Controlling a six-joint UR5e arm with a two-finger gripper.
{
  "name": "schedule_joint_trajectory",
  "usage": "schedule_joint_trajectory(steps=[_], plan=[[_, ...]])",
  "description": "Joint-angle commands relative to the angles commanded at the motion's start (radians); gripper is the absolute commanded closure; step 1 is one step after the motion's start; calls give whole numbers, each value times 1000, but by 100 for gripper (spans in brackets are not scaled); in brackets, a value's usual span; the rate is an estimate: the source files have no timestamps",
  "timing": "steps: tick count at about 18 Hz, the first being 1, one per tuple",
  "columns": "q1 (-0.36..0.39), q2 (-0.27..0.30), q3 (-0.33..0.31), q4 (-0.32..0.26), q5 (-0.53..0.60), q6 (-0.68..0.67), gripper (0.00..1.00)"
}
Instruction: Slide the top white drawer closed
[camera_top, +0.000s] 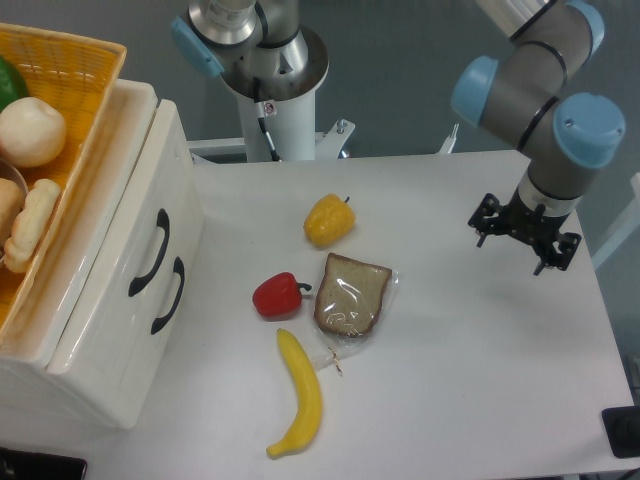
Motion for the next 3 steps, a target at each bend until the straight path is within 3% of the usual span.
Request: schedule_joint_trajectory(steps=[3], plan=[[3,1,6,-3,0,32,0]])
